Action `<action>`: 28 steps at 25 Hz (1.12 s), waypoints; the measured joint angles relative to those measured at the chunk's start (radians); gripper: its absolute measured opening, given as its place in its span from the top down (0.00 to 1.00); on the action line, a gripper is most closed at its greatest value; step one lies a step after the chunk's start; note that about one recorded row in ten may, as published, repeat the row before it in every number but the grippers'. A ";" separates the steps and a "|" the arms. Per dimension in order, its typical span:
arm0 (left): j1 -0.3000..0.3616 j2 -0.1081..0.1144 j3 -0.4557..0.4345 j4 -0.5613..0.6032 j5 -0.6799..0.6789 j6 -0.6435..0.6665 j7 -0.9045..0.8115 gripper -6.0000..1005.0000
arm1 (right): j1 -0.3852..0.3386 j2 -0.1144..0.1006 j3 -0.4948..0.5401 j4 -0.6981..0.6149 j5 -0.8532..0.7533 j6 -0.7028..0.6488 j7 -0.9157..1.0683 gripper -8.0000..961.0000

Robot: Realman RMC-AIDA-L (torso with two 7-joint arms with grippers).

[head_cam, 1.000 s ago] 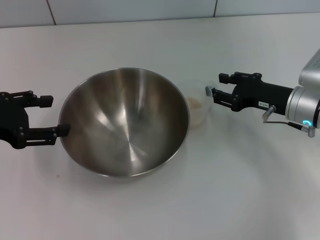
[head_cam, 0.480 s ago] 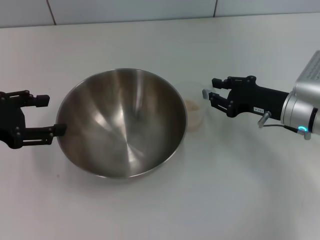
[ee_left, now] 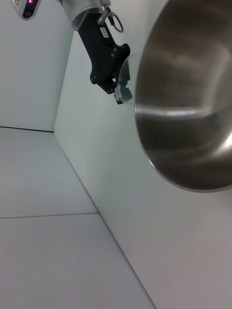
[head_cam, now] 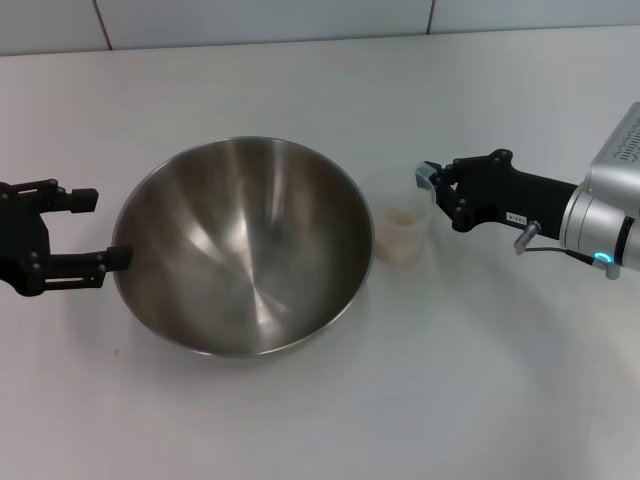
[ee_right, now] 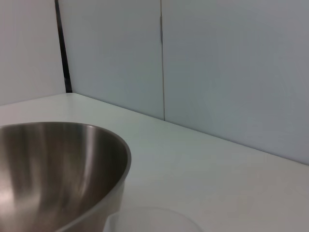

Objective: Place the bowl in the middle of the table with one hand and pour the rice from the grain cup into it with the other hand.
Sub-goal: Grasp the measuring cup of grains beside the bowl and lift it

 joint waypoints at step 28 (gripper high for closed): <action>0.002 -0.004 -0.001 0.000 0.000 0.002 0.000 0.19 | -0.009 0.002 0.017 -0.014 0.196 -0.056 -0.109 0.98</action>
